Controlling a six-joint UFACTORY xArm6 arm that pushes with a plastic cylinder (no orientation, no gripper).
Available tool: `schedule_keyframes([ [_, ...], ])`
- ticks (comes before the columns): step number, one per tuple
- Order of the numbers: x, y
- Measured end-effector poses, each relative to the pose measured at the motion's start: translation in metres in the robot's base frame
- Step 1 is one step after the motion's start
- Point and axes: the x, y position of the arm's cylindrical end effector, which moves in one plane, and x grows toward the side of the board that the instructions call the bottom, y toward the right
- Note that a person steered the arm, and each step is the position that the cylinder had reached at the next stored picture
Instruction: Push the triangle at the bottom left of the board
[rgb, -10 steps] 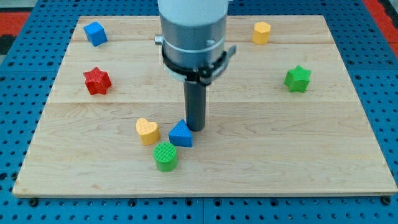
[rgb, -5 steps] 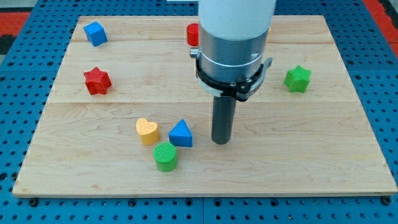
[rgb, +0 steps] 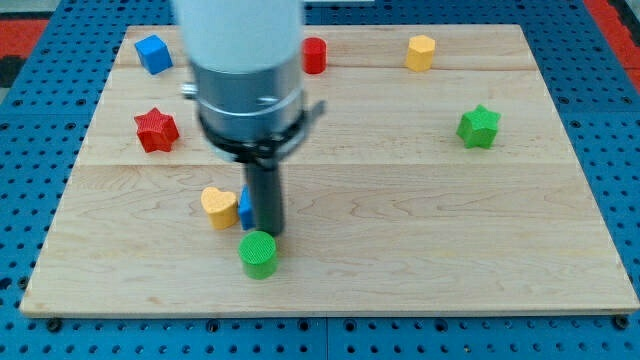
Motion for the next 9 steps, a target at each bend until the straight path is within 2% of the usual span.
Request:
schedule_keyframes([
  [1, -0.040, -0.015],
  [2, -0.056, -0.005],
  [3, -0.084, 0.031],
  [4, -0.093, -0.003],
  [6, -0.061, -0.112],
  [7, -0.028, -0.120],
  [9, -0.033, -0.089],
])
